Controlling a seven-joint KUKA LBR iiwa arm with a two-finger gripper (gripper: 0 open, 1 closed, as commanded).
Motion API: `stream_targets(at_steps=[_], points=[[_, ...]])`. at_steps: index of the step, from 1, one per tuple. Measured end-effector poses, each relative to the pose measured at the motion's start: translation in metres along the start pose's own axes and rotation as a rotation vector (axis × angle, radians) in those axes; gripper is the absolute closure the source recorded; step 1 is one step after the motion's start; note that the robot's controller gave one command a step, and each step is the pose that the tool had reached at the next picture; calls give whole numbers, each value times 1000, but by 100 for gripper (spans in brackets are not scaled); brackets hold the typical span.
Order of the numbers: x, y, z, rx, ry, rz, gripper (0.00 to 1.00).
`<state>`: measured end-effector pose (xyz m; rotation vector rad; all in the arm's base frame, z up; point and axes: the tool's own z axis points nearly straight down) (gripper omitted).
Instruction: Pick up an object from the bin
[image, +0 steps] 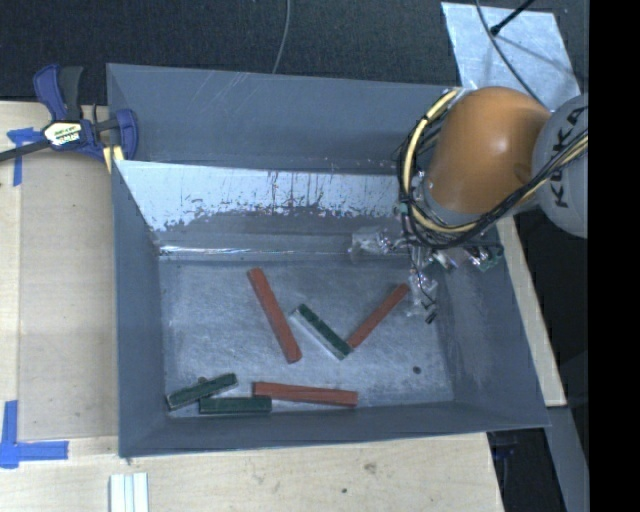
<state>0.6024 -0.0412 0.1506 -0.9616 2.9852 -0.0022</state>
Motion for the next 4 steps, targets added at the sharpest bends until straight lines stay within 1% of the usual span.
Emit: stream_targets(at_steps=[1,2,3,4], points=[[-6,-8,67,2,-3,-23,0],[-20,-10,92,15,-26,-149,100],[-19,-9,91,15,-25,-167,100],[-18,-8,87,8,-16,-180,100]])
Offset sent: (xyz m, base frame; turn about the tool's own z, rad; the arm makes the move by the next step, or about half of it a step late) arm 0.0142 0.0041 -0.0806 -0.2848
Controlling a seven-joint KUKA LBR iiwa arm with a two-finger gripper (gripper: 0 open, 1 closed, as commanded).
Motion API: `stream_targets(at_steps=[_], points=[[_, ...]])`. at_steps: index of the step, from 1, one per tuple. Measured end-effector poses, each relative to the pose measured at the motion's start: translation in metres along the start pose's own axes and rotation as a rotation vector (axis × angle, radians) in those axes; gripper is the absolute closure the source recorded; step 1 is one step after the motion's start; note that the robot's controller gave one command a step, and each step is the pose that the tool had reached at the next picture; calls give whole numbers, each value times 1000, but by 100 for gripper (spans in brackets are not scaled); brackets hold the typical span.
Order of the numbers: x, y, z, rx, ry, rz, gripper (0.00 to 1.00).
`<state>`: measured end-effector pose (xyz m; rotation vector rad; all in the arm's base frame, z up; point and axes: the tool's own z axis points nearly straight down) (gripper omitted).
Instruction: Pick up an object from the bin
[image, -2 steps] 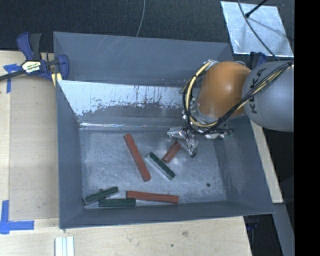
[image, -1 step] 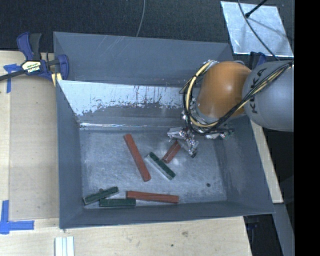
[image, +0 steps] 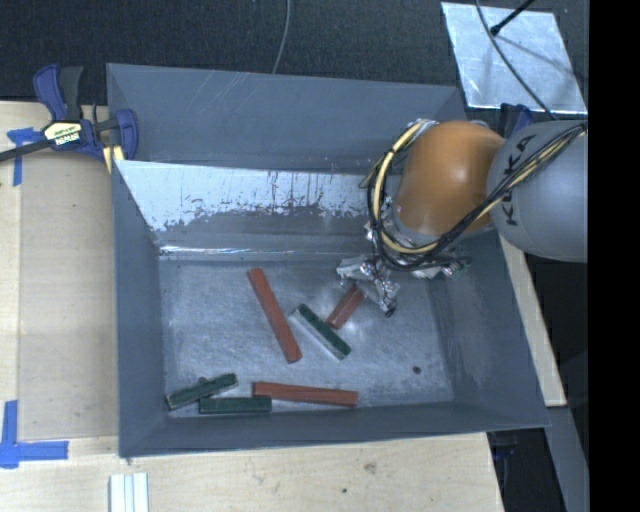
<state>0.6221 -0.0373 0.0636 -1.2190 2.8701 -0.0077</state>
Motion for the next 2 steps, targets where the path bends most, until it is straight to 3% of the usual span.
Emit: stream_targets(at_steps=[1,2], points=[[2,1,-18,-11,15,4,100],[1,0,-35,-11,16,5,100]])
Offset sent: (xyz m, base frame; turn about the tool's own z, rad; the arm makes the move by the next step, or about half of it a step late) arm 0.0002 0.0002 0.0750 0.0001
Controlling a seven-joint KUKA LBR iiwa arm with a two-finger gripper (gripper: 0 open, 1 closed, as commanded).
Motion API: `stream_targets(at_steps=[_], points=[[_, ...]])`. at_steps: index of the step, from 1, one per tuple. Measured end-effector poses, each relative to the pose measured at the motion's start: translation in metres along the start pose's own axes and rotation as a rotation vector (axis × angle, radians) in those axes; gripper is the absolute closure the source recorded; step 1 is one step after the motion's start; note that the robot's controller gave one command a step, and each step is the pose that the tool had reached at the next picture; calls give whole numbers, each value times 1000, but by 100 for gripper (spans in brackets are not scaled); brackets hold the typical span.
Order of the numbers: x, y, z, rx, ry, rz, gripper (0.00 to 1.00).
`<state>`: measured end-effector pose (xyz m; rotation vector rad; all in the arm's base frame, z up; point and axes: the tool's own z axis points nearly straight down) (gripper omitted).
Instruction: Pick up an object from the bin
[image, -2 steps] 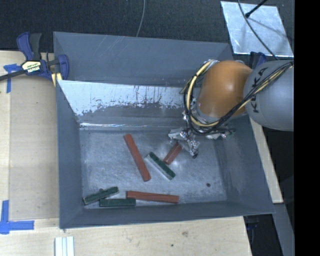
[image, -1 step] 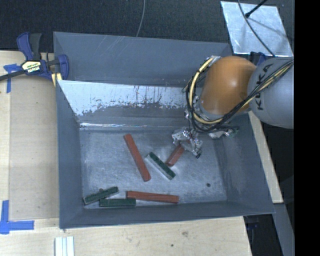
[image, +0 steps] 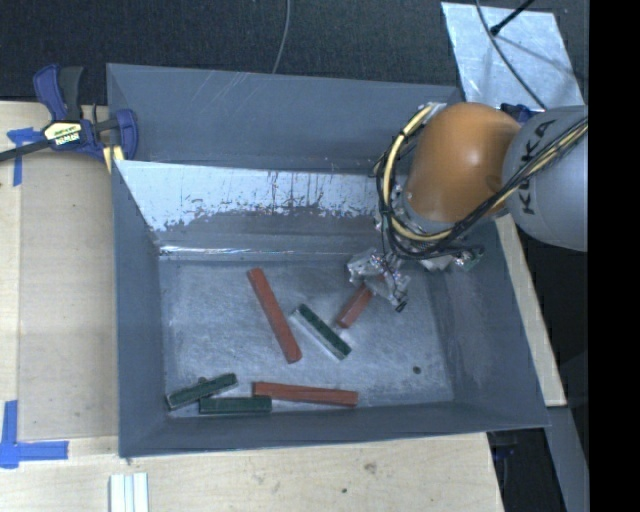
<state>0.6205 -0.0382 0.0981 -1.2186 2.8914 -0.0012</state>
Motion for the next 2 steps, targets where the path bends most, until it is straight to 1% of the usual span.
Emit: stream_targets(at_steps=[2], points=[[0,0,-38,-2,1,1,100]])
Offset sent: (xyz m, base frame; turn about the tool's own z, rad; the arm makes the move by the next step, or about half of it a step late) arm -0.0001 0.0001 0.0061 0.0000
